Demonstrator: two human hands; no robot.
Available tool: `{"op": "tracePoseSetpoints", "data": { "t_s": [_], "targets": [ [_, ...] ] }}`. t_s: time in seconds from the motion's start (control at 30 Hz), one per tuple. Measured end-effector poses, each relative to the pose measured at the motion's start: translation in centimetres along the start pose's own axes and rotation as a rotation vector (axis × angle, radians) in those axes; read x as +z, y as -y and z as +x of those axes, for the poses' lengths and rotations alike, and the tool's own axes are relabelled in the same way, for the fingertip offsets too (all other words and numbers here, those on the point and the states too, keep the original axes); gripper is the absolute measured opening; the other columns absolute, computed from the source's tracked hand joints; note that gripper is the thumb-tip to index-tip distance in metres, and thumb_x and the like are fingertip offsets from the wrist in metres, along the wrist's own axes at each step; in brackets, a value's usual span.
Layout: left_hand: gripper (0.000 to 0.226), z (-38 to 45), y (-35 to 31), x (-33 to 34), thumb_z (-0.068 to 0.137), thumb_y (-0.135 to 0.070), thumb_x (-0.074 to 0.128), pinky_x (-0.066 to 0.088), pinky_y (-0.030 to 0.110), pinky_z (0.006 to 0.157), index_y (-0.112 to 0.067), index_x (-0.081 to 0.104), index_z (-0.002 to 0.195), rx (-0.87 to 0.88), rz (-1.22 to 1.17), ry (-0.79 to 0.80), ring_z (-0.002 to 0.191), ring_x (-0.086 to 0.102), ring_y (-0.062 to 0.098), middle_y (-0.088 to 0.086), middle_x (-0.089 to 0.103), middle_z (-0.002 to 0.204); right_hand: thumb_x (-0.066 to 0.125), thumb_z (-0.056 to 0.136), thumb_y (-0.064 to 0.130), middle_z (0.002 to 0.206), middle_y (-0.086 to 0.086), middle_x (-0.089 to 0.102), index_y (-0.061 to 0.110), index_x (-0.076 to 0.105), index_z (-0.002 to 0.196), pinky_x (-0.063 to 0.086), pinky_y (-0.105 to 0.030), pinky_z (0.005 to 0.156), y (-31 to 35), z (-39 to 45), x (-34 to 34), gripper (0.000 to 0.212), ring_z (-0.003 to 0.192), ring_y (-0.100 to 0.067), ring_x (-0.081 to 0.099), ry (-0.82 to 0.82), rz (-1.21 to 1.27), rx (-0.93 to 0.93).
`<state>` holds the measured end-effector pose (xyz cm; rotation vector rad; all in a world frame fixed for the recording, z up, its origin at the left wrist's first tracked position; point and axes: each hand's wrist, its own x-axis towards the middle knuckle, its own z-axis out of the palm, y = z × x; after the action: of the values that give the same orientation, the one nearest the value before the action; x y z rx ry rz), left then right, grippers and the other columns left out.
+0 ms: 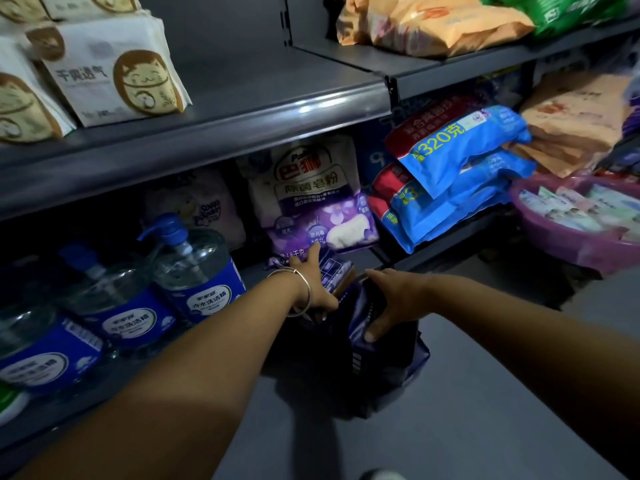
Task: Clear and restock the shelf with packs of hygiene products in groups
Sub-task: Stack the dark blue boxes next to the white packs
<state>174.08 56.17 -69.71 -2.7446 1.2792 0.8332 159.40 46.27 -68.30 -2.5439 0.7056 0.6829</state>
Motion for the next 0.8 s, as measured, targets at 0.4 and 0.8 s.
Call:
{"op": "tracePoseSetpoints", "data": {
  "t_s": [0.4, 0.8],
  "targets": [
    [0.096, 0.4, 0.1, 0.6, 0.061, -0.044, 0.081, 0.046, 0.047, 0.096, -0.025, 0.02, 0.133, -0.012, -0.171, -0.098, 0.115, 0.047, 0.037, 0.018, 0.033, 0.134, 0.083, 0.065, 0.029, 0.158, -0.004, -0.008, 0.027, -0.003, 0.15, 0.031, -0.047, 0.107, -1.2, -0.4, 0.5, 0.12, 0.14, -0.03, 0.017, -0.112, -0.775, -0.316],
    [0.068, -7.2, -1.3, -8.5, 0.068, -0.013, 0.08, 0.051, 0.028, 0.063, -0.025, 0.04, 0.121, 0.098, -0.437, -0.024, 0.077, 0.061, 0.016, 0.001, 0.06, 0.092, 0.087, 0.055, 0.019, 0.125, -0.006, 0.043, 0.013, 0.042, 0.127, 0.042, -0.035, 0.098, -1.5, -5.9, -5.7, 0.085, 0.116, -0.023, 0.043, -0.178, -0.285, -0.331]
  ]
}}
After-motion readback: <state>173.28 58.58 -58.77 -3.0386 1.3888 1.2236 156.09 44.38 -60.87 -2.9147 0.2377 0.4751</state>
